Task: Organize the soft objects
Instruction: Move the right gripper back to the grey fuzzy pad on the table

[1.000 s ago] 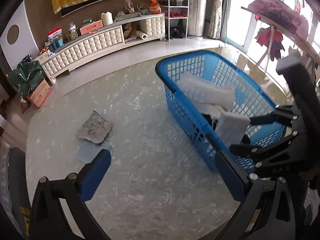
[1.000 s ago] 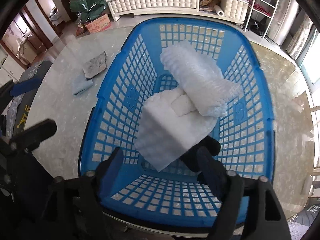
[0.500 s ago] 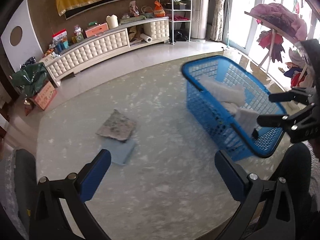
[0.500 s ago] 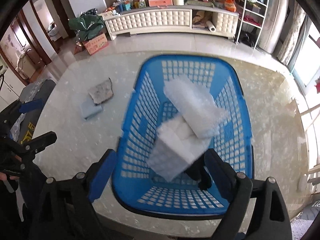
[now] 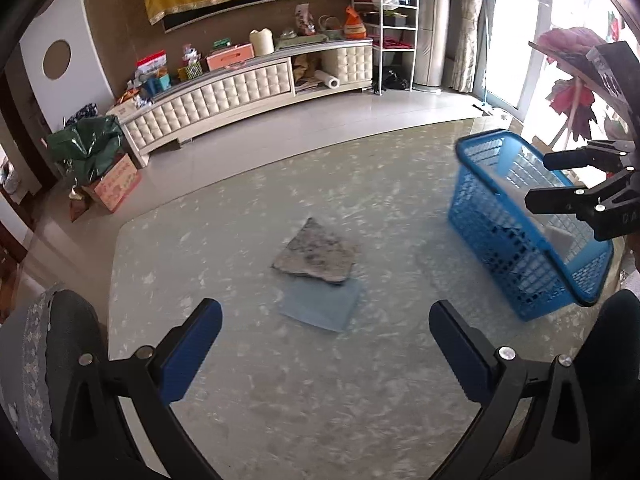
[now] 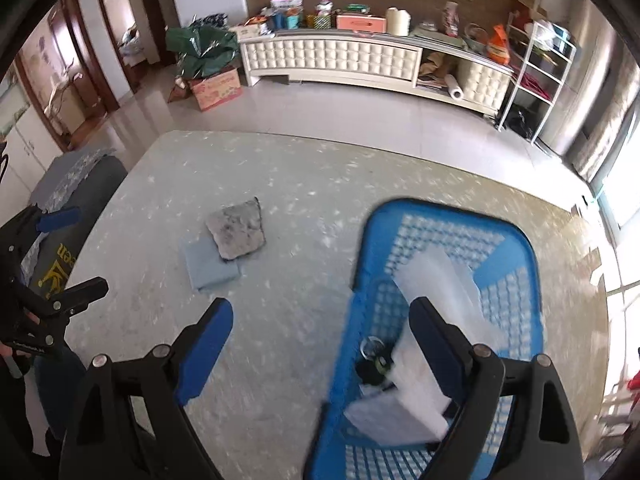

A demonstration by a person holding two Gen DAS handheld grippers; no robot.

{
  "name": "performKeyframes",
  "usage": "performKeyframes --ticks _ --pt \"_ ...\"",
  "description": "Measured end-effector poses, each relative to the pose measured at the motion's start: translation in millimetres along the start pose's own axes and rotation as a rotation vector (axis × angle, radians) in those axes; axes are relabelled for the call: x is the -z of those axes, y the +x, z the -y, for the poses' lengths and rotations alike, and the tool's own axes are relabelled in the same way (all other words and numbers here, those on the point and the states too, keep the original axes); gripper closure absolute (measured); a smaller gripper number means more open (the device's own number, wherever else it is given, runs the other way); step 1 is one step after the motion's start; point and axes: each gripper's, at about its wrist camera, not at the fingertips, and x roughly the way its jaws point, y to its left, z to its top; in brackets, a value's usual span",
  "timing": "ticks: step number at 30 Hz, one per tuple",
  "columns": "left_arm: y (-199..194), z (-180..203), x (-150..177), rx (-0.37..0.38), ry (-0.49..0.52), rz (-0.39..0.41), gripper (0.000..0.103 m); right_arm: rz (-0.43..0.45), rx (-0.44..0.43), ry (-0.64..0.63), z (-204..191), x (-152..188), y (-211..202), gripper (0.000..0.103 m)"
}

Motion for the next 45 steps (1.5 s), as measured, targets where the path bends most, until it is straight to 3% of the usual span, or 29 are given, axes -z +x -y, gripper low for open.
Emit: performKeyframes --ticks 14,19,29,32,34,42,45 --pt "73.4 -65.8 9.1 0.042 -0.107 -0.11 0.0 -0.087 0.022 -0.098 -57.9 -43.8 70.8 0.014" --pt "99.6 -78.8 14.4 0.076 -0.107 -0.15 0.01 -0.117 0.035 -0.155 -70.4 -56.7 98.3 0.014" --pt "152.7 -88.8 25.3 0.127 -0.129 -0.236 0.02 -0.234 0.02 -0.229 -74.3 -63.6 173.6 0.021" --pt "167.8 -90.6 29.3 0.118 -0.132 -0.259 0.028 -0.256 0.019 -0.23 -73.7 -65.1 190.4 0.026" --pt "175.6 -91.1 31.0 0.135 -0.137 -0.269 0.041 -0.271 0.013 -0.229 -73.2 -65.2 198.2 0.03" --pt "186.4 -99.1 28.6 0.165 -0.151 -0.272 0.055 -0.292 -0.035 -0.224 -72.0 -70.4 218.3 0.034" --pt "189.0 -100.9 25.9 0.164 -0.151 -0.279 0.077 -0.302 -0.042 -0.218 -74.0 -71.7 228.6 0.037"
